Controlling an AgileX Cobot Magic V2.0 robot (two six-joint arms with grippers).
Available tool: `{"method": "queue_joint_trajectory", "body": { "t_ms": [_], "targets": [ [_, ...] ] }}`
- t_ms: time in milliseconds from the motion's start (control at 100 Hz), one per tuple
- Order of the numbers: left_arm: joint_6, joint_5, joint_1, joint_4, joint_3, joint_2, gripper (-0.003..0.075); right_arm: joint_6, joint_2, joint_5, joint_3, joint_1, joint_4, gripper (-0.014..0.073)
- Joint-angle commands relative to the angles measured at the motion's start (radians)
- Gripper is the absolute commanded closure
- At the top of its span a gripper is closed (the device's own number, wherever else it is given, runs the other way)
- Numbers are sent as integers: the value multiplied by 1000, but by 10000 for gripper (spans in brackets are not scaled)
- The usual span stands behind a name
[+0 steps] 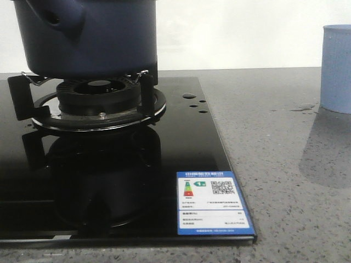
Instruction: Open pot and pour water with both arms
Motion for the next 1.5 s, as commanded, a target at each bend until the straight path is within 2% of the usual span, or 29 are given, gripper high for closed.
{"method": "queue_joint_trajectory", "body": {
  "t_ms": [0,20,100,250,430,510,660,880,1490],
  "targets": [
    [0,41,49,9,-30,-46,736,16,-8,-11,-55,2,30,628],
    [0,61,62,11,-27,-57,735,28,-10,-9,-55,2,27,662],
    [0,74,104,11,8,-106,736,82,-20,-2,-29,2,14,661],
    [0,-34,162,9,167,-275,736,29,-92,-99,109,2,4,661],
    [-2,-42,172,-82,421,-494,736,-1,-199,-86,348,2,9,661],
    [-2,-42,172,-134,526,-583,736,-17,-241,-85,466,0,49,661],
    [-2,-32,172,-190,661,-734,736,-26,-289,-53,583,0,57,661],
    [-2,-35,172,-197,681,-810,736,-33,-289,46,615,0,57,661],
    [-2,-35,172,-197,681,-810,736,-33,-289,53,615,0,57,661]
  ]
}}
